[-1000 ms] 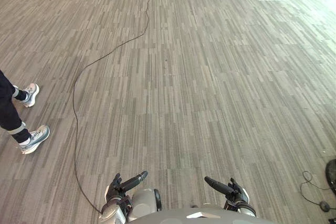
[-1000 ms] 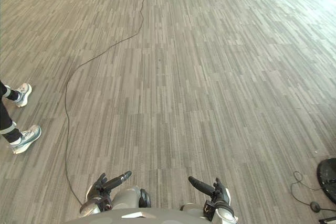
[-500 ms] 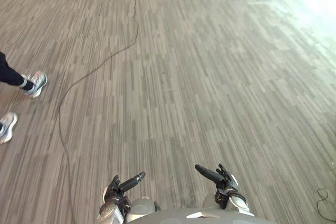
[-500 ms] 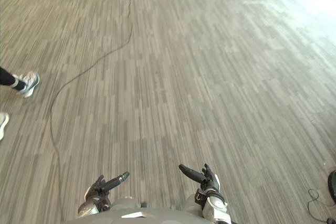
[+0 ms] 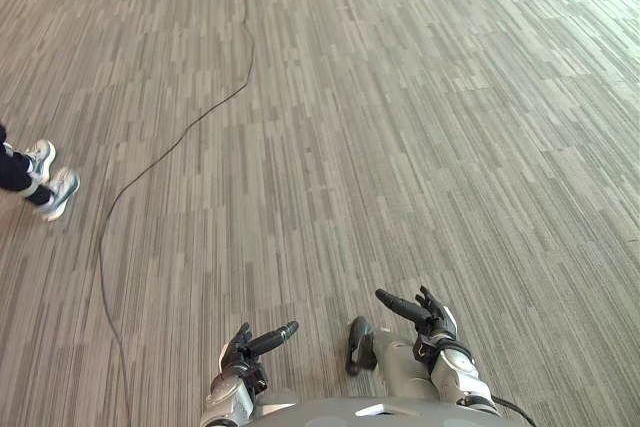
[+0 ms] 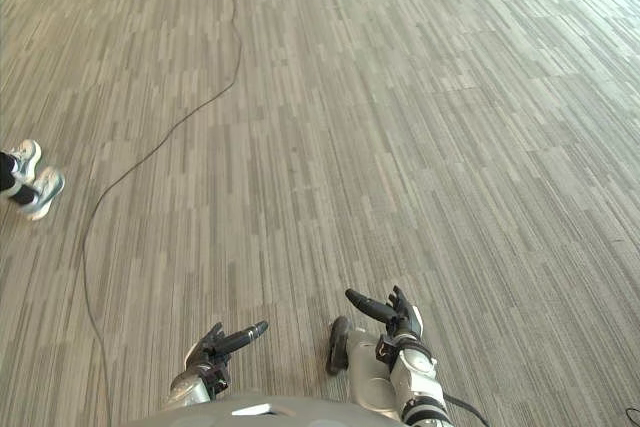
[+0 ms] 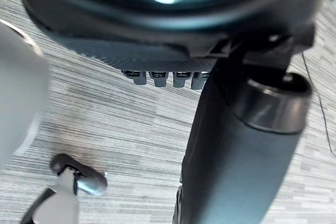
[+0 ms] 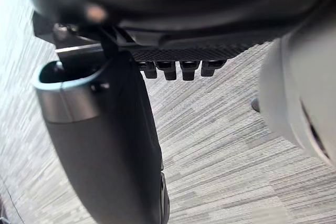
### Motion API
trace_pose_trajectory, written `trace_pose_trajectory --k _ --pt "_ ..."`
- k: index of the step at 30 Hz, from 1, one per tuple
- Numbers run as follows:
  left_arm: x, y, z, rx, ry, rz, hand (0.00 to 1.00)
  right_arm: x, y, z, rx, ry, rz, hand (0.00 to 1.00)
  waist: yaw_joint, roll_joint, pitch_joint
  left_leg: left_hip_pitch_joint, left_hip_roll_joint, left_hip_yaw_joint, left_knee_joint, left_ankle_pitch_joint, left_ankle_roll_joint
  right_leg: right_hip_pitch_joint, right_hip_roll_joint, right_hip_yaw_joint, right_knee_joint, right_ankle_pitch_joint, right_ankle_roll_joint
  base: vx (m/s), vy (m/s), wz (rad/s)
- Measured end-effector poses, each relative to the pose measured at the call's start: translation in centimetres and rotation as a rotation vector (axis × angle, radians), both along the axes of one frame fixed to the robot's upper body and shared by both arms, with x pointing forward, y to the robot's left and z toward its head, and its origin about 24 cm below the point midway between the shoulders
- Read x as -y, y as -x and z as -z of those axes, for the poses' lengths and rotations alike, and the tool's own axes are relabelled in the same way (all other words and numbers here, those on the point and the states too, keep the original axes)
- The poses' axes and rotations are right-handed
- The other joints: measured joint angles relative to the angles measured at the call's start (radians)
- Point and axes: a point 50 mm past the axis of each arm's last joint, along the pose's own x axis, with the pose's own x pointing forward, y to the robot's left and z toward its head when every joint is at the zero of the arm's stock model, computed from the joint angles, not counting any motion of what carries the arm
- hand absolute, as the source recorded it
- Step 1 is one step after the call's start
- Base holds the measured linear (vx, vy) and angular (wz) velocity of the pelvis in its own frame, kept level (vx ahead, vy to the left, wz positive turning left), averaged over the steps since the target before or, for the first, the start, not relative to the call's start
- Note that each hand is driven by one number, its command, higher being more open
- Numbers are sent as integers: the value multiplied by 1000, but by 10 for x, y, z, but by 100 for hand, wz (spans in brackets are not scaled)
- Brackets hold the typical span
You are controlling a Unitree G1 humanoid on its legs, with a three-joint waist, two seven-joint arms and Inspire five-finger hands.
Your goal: Pick up cushions and gather them together orderly.
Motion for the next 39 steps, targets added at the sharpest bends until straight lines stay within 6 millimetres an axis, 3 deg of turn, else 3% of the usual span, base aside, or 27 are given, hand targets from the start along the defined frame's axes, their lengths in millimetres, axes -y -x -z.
trace_pose_trajectory --k 3,4,5,7,8,9,10,11,12,13,14,16,17,19,21,23,25,26,27,28,29,30,32,34,35,37,39 --pt "-10 5 -3 28 -11 -68 100 -10 9 5 -39 -18 -22 100 31 -34 -7 -166 3 90 -198 -51 91 159 -1 117 -126 -9 29 452 33 -87" --pt "-10 6 -3 33 -6 -91 100 -11 11 6 -46 -20 -21 100 40 -36 -8 -182 -1 94 -288 -52 94 181 -4 142 -142 -12 38 624 133 -118" --pt "-10 7 -3 37 3 -132 100 -12 13 8 -59 -21 -19 100 56 -42 -5 -206 -25 78 -544 -36 82 242 -27 187 -176 -25 60 526 159 -80" --pt "-10 8 -3 41 14 -162 100 -13 14 8 -65 -19 -17 100 58 -43 -6 -220 -43 52 -688 1 73 276 -46 201 -190 -41 82 535 237 -54" --pt "-8 9 -2 40 19 -174 100 -12 18 10 -76 -17 -13 100 60 -39 -11 -234 -58 18 -813 40 63 313 -70 208 -204 -68 116 539 282 -51" --pt "-6 10 -2 38 25 -180 100 -12 22 11 -82 -15 -12 100 65 -33 -18 -245 -60 -1 -854 66 64 339 -86 218 -204 -99 141 584 331 -57" --pt "-7 9 -2 39 25 -179 100 -12 24 12 -86 -17 -10 100 73 -39 -25 -247 -73 -17 -825 167 93 364 -110 235 -202 -126 167 628 362 -37" --pt "-8 10 -2 38 23 -178 100 -12 25 12 -89 -17 -9 100 74 -35 -32 -248 -78 -21 -822 178 100 366 -114 238 -201 -129 172 763 439 -36" --pt "-17 12 -3 32 -2 -171 100 -16 35 16 -122 -25 -28 100 84 -87 -76 -269 -140 -37 -743 206 164 353 -175 244 -138 -135 188 753 443 -18" --pt "-17 12 -3 33 -5 -167 100 -16 36 17 -125 -26 -28 100 85 -92 -79 -270 -146 -36 -731 200 169 350 -185 244 -125 -132 191 732 450 -16" --pt "-21 12 -3 22 -11 -161 100 -14 43 19 -144 -25 -14 100 85 -116 -90 -248 -173 -15 -660 114 191 323 -226 254 4 -114 222 600 376 -14" --pt "-23 13 -1 7 -14 -154 100 -13 43 19 -142 -25 -8 100 88 -128 -89 -188 -190 23 -645 47 206 213 -256 270 296 -63 253 447 298 -39" --pt "-22 14 0 -12 -14 -138 100 -9 40 17 -125 -20 -14 100 83 -122 -85 -127 -195 51 -653 8 217 87 -279 285 557 32 272 592 383 -54" --pt "-17 13 3 -37 -8 -99 100 -8 30 10 -71 -5 -21 100 61 -94 -68 16 -195 90 -714 -27 219 -65 -307 207 782 -3 228 509 289 -53" --pt "-14 11 3 -32 -2 -98 100 -8 23 6 -33 2 -36 100 54 -87 -65 108 -193 119 -794 -40 215 -157 -301 127 780 -39 205 361 131 -47" --pt "-14 9 2 -27 -1 -95 100 -8 17 2 11 4 -38 100 44 -87 -64 174 -186 145 -833 -69 204 -248 -288 19 696 -61 191 424 90 -47" --pt "-11 6 3 -26 8 -87 100 -5 11 -1 36 5 -31 100 29 -86 -61 263 -186 180 -897 -89 170 -288 -247 -149 355 -58 174 508 18 -31" --pt "-11 6 3 -26 8 -87 100 -5 11 -1 36 5 -31 100 29 -86 -61 264 -186 180 -897 -90 169 -288 -247 -150 352 -57 174 514 -54 -7" --pt "-8 4 3 -35 9 -58 100 -5 9 -1 36 2 -26 100 13 -84 -59 330 -202 182 -950 -98 155 -283 -221 -216 116 24 150 445 -73 9" --pt "-6 5 4 -42 10 -48 100 -4 8 -2 40 4 -24 100 7 -78 -56 347 -202 176 -961 -101 149 -275 -214 -215 111 76 117 598 -106 19" --pt "2 4 6 -52 23 -26 100 -3 8 -2 41 -1 -1 100 1 -59 -54 385 -190 163 -967 -96 141 -256 -194 -218 127 99 15 635 -122 16" --pt "6 2 6 -45 34 -19 100 0 7 -2 42 0 21 100 2 -46 -52 381 -171 143 -922 -72 102 -258 -198 -218 185 42 -10 645 -147 7" --pt "9 1 6 -44 39 -14 100 3 6 -3 46 0 36 100 -5 -33 -50 355 -136 100 -781 -55 76 -233 -185 -220 223 -15 -27 629 -221 -17" --pt "11 -4 4 -26 38 -9 100 2 7 -2 33 -4 32 100 -9 -17 -41 213 -61 8 -396 56 -42 -150 -129 -197 182 -64 -18 639 -218 -55" --pt "10 -7 1 -5 36 -26 100 1 7 -2 27 -8 36 100 -5 -5 -31 118 -17 -11 -146 66 -61 -76 -72 -154 126 -70 -20 525 -121 -94" --pt "6 -9 -1 14 28 -42 100 -4 7 0 13 -23 26 100 -1 -15 -21 55 -3 3 -33 20 -38 -1 -40 -99 75 -73 -26 475 -36 -99" --pt "-3 -10 -6 48 7 -69 100 -9 9 2 -11 -29 8 100 5 -43 -12 -65 -19 14 -103 -43 56 122 -14 15 -26 -79 -32 431 33 -129"
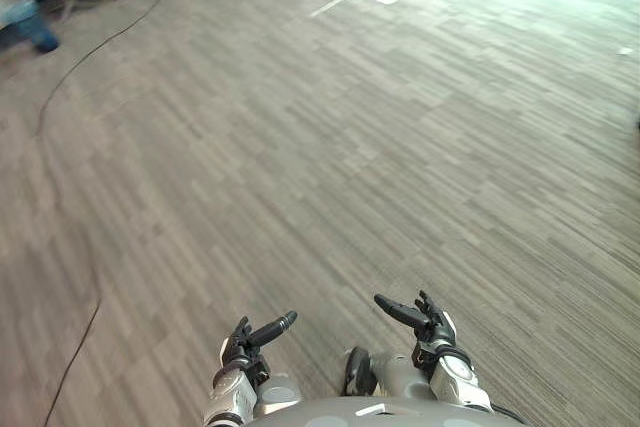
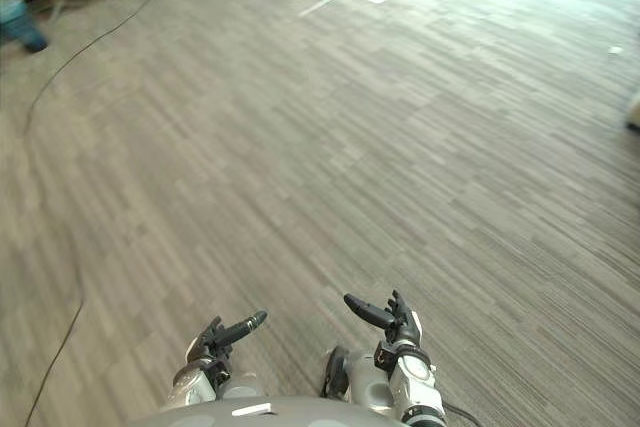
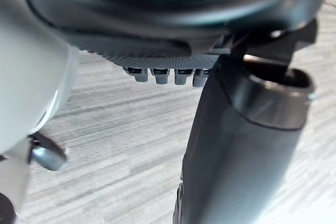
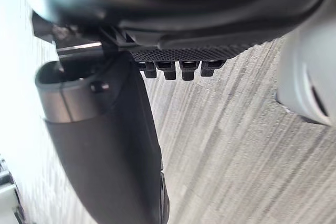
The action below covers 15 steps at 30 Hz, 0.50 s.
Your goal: Pick up cushions and gather them together orderly.
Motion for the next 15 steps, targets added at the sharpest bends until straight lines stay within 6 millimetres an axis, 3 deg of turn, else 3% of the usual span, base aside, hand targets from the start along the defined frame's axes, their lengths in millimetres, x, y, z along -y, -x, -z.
trace_pose_trajectory --k 2,3,4,6,7,9,10,12,13,14,15 --pt "-4 2 -2 17 -11 -17 100 0 1 1 -8 2 4 100 9 -6 2 -71 -19 -20 -134 -21 31 44 6 71 -42 -2 3 373 113 -132" --pt "-7 4 -2 15 -20 -22 100 1 5 2 -18 4 10 100 25 -14 4 -116 -53 -73 -297 -20 31 75 -2 136 -64 -9 16 518 224 -169" --pt "-9 11 0 -4 -22 -41 100 2 10 4 -35 8 20 100 42 -19 6 -150 -87 -151 -482 7 14 104 -17 196 -72 -30 38 647 333 -144" --pt "-10 19 2 -9 -5 -104 100 5 14 6 -50 16 38 100 48 -20 2 -190 -105 -218 -627 49 -6 144 -34 256 -71 -71 64 498 275 -108" --pt "-10 22 2 -6 -7 -129 100 6 16 7 -59 19 44 100 50 -18 -5 -208 -107 -226 -681 66 -18 179 -46 290 -69 -105 94 622 370 -121" --pt "-15 32 4 -27 -10 -153 100 4 29 12 -97 14 35 100 73 -26 -60 -225 -110 -199 -613 153 -7 224 -86 376 -57 -178 122 768 448 -132" --pt "-21 36 4 -37 -28 -158 100 0 37 16 -130 6 9 100 82 -64 -100 -224 -139 -168 -545 181 28 201 -126 418 30 -187 136 516 294 -113" --pt "-24 36 4 -43 -35 -156 100 -2 41 17 -143 5 -13 100 81 -100 -123 -196 -161 -124 -519 140 60 124 -164 420 213 -171 163 577 343 -74" --pt "-27 34 3 -45 -47 -136 100 -2 42 18 -147 2 -14 100 80 -119 -127 -149 -182 -87 -520 101 83 54 -191 418 396 -107 237 764 463 -64" --pt "-28 34 4 -60 -52 -120 100 -1 43 18 -147 2 -10 100 66 -115 -114 -75 -205 -59 -540 63 102 -33 -221 395 609 14 296 510 310 -57" --pt "-27 35 6 -77 -53 -111 100 2 41 17 -139 4 -4 100 52 -110 -106 -6 -221 -51 -562 38 115 -93 -251 347 750 33 305 612 340 -39"
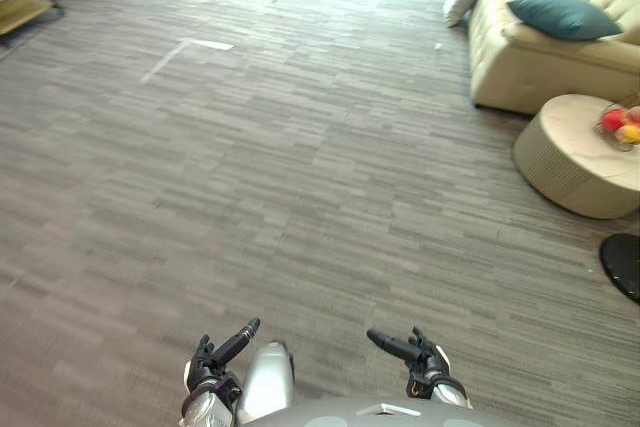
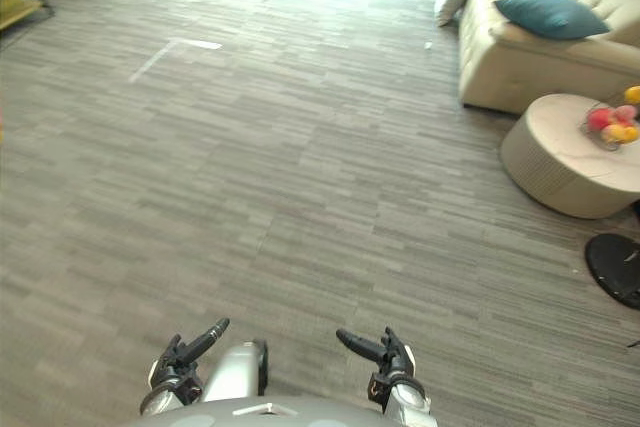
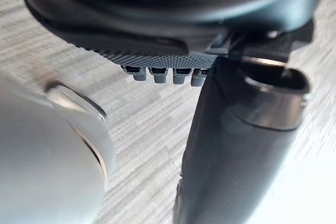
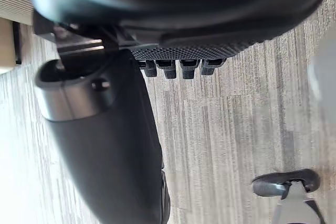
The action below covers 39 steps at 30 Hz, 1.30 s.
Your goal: Pick up cushions and gather them together orderly.
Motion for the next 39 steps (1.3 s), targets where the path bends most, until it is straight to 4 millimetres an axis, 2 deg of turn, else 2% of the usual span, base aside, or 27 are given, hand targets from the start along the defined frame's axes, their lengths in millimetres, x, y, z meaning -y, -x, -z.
trace_pose_trajectory --k 2,4,7,8,9,10,11,12,14,15,16,17,19,20,21,23,25,28,30,31,32,33,34,35,36,38,39 --pt "9 -3 3 -20 14 24 100 7 -7 -5 40 24 7 100 -13 35 15 169 -4 22 -100 -24 21 -120 -18 -141 125 -30 -47 655 283 -28" --pt "13 -10 2 -11 17 54 100 11 -14 -10 87 49 8 100 -24 47 16 253 2 23 -188 -26 23 -229 -1 -250 84 -51 -71 514 145 -8" --pt "19 -16 3 -16 28 94 100 9 -27 -14 131 49 14 100 -55 52 34 386 13 25 -301 -37 35 -344 80 -388 -314 -44 -91 553 24 10" --pt "20 -18 2 -20 17 138 100 10 -26 -14 125 48 15 100 -59 39 41 433 -10 14 -336 -41 41 -348 99 -398 -558 35 -83 569 -110 44" --pt "25 -21 2 -18 13 181 100 11 -24 -12 108 47 20 100 -64 35 50 483 -32 -11 -360 -51 57 -340 104 -375 -649 183 -134 594 -150 52" --pt "28 -22 2 -16 20 186 100 14 -23 -12 102 55 19 100 -69 39 51 499 -35 -25 -364 -52 58 -331 107 -372 -644 223 -165 623 -172 40" --pt "38 -24 3 -8 42 202 100 25 -22 -12 94 80 22 100 -66 75 56 516 -17 -44 -347 -52 58 -338 116 -379 -575 188 -219 625 -161 10" --pt "42 -24 3 -5 51 205 100 30 -25 -14 103 92 33 100 -64 101 63 509 -2 -51 -292 -49 53 -342 115 -380 -518 130 -238 723 -195 -1" --pt "43 -23 4 -10 52 209 100 32 -25 -14 99 98 38 100 -73 113 62 464 20 -71 -142 -29 -19 -323 121 -385 -476 64 -247 578 -185 -3" --pt "43 -25 3 -1 54 199 100 34 -24 -14 95 101 36 100 -81 125 65 369 54 -117 116 34 -179 -266 145 -385 -490 19 -245 546 -162 -8" --pt "42 -25 2 7 54 187 100 35 -24 -14 94 104 33 100 -81 135 67 292 80 -139 303 74 -262 -220 170 -382 -518 5 -244 637 -164 -18" --pt "39 -27 0 23 50 163 100 35 -25 -15 95 107 29 100 -81 147 73 209 120 -125 511 75 -262 -154 201 -382 -561 0 -251 510 -107 -26" --pt "34 -30 -4 56 34 137 100 28 -28 -14 96 99 -10 100 -75 132 91 61 174 -69 719 48 -241 7 249 -354 -669 -17 -254 503 -74 -31" --pt "33 -31 -5 62 30 133 100 26 -28 -14 95 97 -16 100 -73 129 93 43 180 -56 717 37 -231 30 253 -348 -688 -17 -253 484 -53 -37" --pt "29 -34 -7 77 18 125 100 21 -27 -13 89 86 -26 100 -59 122 90 -22 193 -13 671 4 -171 92 261 -328 -741 -17 -252 345 -22 -40" --pt "24 -35 -9 88 1 123 100 13 -28 -12 84 70 -42 100 -45 107 93 -138 185 23 411 -32 -102 191 262 -284 -831 -21 -236 554 18 -58" --pt "23 -27 -6 63 0 105 100 8 -26 -10 68 57 -43 100 -9 111 96 -170 175 -8 67 -11 -110 263 256 -217 -876 -33 -217 516 113 -87" --pt "21 -18 -4 60 20 38 100 8 -23 -8 53 61 -36 100 -1 110 95 -213 162 -48 -119 37 -119 323 235 -184 -900 -84 -185 580 220 -49" --pt "21 -16 -4 65 25 13 100 11 -11 -4 14 64 -16 100 21 102 75 -219 152 8 -134 100 -65 396 180 -154 -888 -165 -119 690 317 -46" --pt "19 -16 -4 63 23 14 100 10 -7 -2 2 58 -7 100 27 93 65 -221 142 15 -105 160 -47 396 160 -152 -859 -180 -92 749 366 -53" --pt "16 -14 -3 52 17 18 100 8 -3 0 -13 42 16 100 30 76 43 -219 110 24 -59 202 -13 360 116 -150 -732 -200 -57 893 457 -40" --pt "10 -12 -4 45 4 15 100 6 1 2 -29 27 42 100 29 41 34 -193 69 22 -33 198 -10 287 69 -150 -523 -194 -44 743 382 -28" --pt "5 -13 -5 45 -7 18 100 5 4 3 -41 22 39 100 27 18 36 -172 45 33 -25 172 5 252 39 -150 -413 -169 -29 722 372 0" --pt "-1 -16 -5 37 -28 44 100 4 8 6 -62 12 40 100 20 -10 37 -124 3 42 -17 120 25 167 -14 -144 -186 -36 -32 569 275 14" --pt "-1 -14 -4 8 -33 59 100 8 12 7 -73 20 49 100 13 -12 40 -49 -26 45 -12 63 39 80 -61 -151 15 73 -44 708 334 14" --pt "2 -11 -1 -11 -25 62 100 13 8 4 -51 39 54 100 -3 6 50 44 -29 42 -25 3 55 11 -70 -188 120 47 -72 784 321 1" --pt "6 -8 1 -29 -14 74 100 20 4 1 -20 58 52 100 -15 26 51 178 -28 32 -106 -39 56 -115 -45 -255 136 -4 -86 741 263 6"
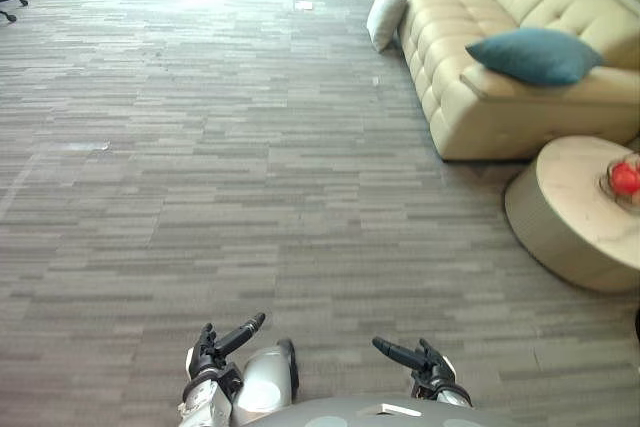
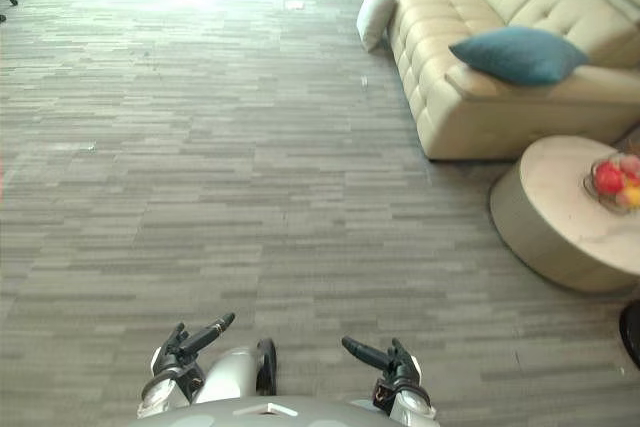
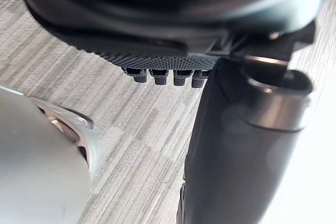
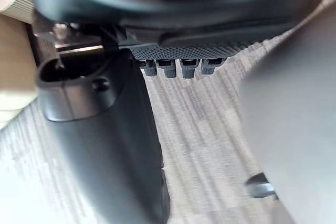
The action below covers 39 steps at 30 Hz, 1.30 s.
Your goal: Pick up cushions and gather them together orderly.
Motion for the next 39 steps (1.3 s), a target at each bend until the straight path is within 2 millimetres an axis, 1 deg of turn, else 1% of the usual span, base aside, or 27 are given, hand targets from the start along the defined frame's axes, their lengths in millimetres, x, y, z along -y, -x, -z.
trace_pose_trajectory --k 2,5,6,7,8,9,10,11,12,13,14,15,17,18,21,23,25,27,28,29,30,31,32,33,34,36,39 --pt "2 -1 0 -5 -1 30 100 3 -2 -1 11 3 15 100 -12 5 2 73 2 -19 -58 -16 -3 -93 32 -58 -75 -34 4 613 109 24" --pt "6 0 2 -13 10 40 100 10 -8 -5 37 19 34 100 -30 18 10 206 3 -42 -154 -35 3 -200 100 -160 -430 -44 -13 705 11 36" --pt "8 -1 2 -16 10 58 100 10 -10 -6 50 20 34 100 -46 20 11 251 2 -64 -185 -39 10 -218 133 -158 -610 0 -6 743 -130 86" --pt "12 -2 2 -18 7 100 100 11 -11 -8 61 18 48 100 -52 22 14 317 -5 -111 -204 -52 13 -217 155 -138 -783 149 -35 769 -176 97" --pt "14 -1 3 -21 12 105 100 11 -10 -7 55 17 48 100 -56 30 14 336 -1 -132 -203 -54 10 -203 157 -122 -775 214 -68 640 -180 82" --pt "16 -2 3 -22 16 108 100 12 -10 -7 54 19 47 100 -56 30 9 347 1 -142 -199 -55 8 -195 160 -119 -767 241 -95 628 -186 47" --pt "26 -3 5 -19 36 116 100 17 -13 -10 68 38 41 100 -52 73 0 342 31 -162 -150 -48 -4 -207 162 -139 -673 156 -144 763 -230 52" --pt "36 -3 6 -16 62 130 100 21 -17 -13 90 50 30 100 -54 106 0 306 50 -186 -17 -29 -40 -198 156 -158 -588 56 -157 740 -221 45" --pt "37 -3 6 -17 66 128 100 22 -18 -13 93 52 25 100 -54 114 -2 289 57 -190 38 -17 -71 -190 158 -161 -576 32 -161 969 -297 31" --pt "37 -2 6 -13 71 107 100 25 -19 -14 94 61 17 100 -54 132 1 168 87 -238 337 71 -291 -131 180 -170 -584 -23 -156 673 -199 11" --pt "36 -3 5 -7 69 99 100 26 -19 -14 91 65 17 100 -54 140 5 103 102 -247 481 99 -317 -95 195 -175 -605 -35 -157 900 -245 6" --pt "32 -4 4 6 66 74 100 26 -19 -14 81 63 15 100 -52 151 15 0 145 -215 725 100 -315 3 227 -180 -664 -47 -160 367 -89 -4" --pt "25 -3 2 16 48 57 100 19 -19 -12 69 46 3 100 -44 125 32 -117 189 -144 876 85 -303 147 255 -172 -770 -51 -157 551 -116 -13" --pt "20 -4 0 26 34 44 100 13 -18 -10 59 36 -7 100 -39 101 35 -193 198 -101 864 67 -267 217 260 -161 -837 -52 -153 512 -100 -20" --pt "16 -7 -3 53 20 31 100 6 -20 -9 59 16 -12 100 -12 94 31 -333 229 2 588 11 -166 334 276 -112 -953 -47 -138 539 -26 -44" --pt "17 -11 -5 73 23 13 100 -1 -20 -8 53 -4 -9 100 16 89 37 -373 210 1 261 18 -156 415 263 -45 -1003 -64 -111 657 135 -84" --pt "17 -11 -6 88 23 -9 100 -5 -20 -7 51 -14 -8 100 21 83 36 -396 202 -39 87 60 -171 448 245 -7 -1012 -107 -89 494 191 -85" --pt "15 -10 -6 96 22 -24 100 -4 -17 -6 42 -12 -4 100 27 78 31 -406 207 -36 26 91 -158 486 210 38 -986 -188 -58 604 319 -79" --pt "7 -12 -9 106 6 -25 100 -8 -8 -2 8 -25 11 100 44 37 1 -420 180 -2 99 152 -134 505 156 58 -980 -221 -23 689 338 -64" --pt "5 -11 -9 101 -1 -22 100 -9 -1 0 -11 -31 16 100 46 20 -17 -424 168 17 137 165 -117 495 131 68 -938 -229 -4 721 364 -57" --pt "0 -11 -8 93 -6 -25 100 -12 3 2 -25 -41 15 100 44 -1 -13 -405 138 16 201 159 -72 424 83 76 -704 -219 14 873 458 -30" --pt "-2 -13 -9 91 -15 -13 100 -13 6 3 -40 -49 10 100 43 -16 -12 -386 121 24 212 124 -69 372 57 78 -569 -183 28 868 474 -7" --pt "-5 -15 -9 86 -25 4 100 -14 9 5 -54 -57 6 100 37 -31 -11 -362 101 28 211 94 -57 309 28 81 -425 -106 30 572 305 21" --pt "-8 -15 -8 59 -27 28 100 -10 9 5 -52 -45 14 100 23 -40 -5 -297 61 31 190 54 -46 208 -25 82 -190 26 34 703 314 31" --pt "-7 -13 -6 36 -24 25 100 -8 7 4 -49 -37 23 100 11 -42 2 -207 38 28 162 16 -29 148 -50 61 -66 22 28 553 228 24" --pt "-1 -6 -1 4 -10 25 100 0 2 -1 -5 -1 14 100 -2 -6 12 -45 35 24 65 -23 -19 41 -26 3 -21 -6 7 724 256 10" --pt "4 -10 -1 5 -3 67 100 5 -8 -5 40 13 17 100 -19 12 19 114 40 10 -66 -41 -26 -134 42 -99 -146 -52 -5 628 112 18"
